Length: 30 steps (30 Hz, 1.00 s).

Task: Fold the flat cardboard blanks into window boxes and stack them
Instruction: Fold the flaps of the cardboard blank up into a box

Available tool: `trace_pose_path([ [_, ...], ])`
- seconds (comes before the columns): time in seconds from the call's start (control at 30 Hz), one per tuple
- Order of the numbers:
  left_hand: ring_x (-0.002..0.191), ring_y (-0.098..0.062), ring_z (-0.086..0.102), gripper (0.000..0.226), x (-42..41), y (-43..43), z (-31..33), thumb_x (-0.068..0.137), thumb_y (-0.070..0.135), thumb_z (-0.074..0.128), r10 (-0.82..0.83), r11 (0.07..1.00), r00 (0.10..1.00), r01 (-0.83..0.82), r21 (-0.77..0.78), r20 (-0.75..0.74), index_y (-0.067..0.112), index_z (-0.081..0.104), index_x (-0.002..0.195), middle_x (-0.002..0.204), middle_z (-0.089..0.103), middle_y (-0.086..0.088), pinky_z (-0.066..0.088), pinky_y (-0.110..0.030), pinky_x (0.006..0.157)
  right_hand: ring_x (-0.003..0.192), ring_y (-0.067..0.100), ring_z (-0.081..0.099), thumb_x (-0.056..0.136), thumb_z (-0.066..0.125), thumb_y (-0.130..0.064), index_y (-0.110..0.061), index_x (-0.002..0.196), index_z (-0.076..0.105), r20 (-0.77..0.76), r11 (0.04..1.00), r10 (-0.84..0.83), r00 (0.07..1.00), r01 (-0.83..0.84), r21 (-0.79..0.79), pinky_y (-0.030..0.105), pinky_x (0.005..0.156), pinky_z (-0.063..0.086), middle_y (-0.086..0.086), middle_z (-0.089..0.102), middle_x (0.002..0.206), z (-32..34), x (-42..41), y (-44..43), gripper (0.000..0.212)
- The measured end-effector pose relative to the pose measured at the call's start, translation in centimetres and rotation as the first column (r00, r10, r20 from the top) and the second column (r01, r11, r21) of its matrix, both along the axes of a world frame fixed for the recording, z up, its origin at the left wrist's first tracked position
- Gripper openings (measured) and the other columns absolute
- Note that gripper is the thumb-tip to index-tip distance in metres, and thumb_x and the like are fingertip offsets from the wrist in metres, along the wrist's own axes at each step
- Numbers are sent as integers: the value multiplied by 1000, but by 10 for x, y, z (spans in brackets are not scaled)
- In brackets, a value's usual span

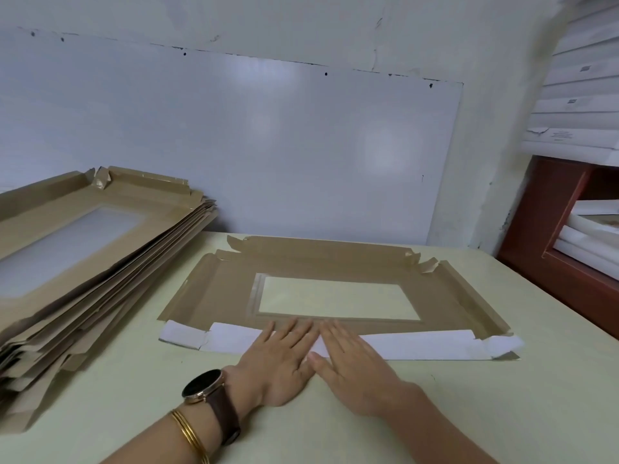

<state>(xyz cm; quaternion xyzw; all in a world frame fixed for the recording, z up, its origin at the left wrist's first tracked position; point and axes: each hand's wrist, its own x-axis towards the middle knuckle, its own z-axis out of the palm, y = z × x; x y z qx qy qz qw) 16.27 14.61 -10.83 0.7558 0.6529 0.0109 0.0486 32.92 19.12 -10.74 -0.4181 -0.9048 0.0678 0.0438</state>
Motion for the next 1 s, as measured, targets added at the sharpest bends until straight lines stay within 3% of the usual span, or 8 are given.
trace_pose_path([
  [0.27,147,-7,-11,71,-24,7,5,99,58,14,103,994,990,-97,-58,97,17,-3,155,161,-9,5,-9,-23,117,147,1,-11,98,17,-62,-21,156,1,46,989,-118,992,122,-89,22,114,-4,-11,-9,162,1,64,36,73],
  [0.6,148,-9,-9,72,-71,3,7,99,57,13,228,973,971,-224,-59,70,13,-4,154,162,-8,2,-7,-25,119,146,0,-9,96,17,-62,-19,156,2,49,926,-362,931,365,-100,27,118,1,-11,-3,162,0,165,63,75],
  [0.83,148,-11,-10,72,-76,5,3,99,56,12,270,963,962,-269,-35,44,12,-4,154,162,-8,-1,-5,-30,120,141,-8,-8,98,21,-59,-21,156,2,50,913,-394,918,397,-95,20,114,-1,-14,-3,161,2,185,65,72],
  [1.0,148,-10,-8,66,-79,8,2,101,51,12,266,964,963,-266,-4,31,14,-2,154,162,-6,1,-6,-30,120,145,-3,-8,98,21,-59,-23,156,2,45,914,-393,918,396,-91,21,115,0,-16,-3,161,2,183,65,71],
])
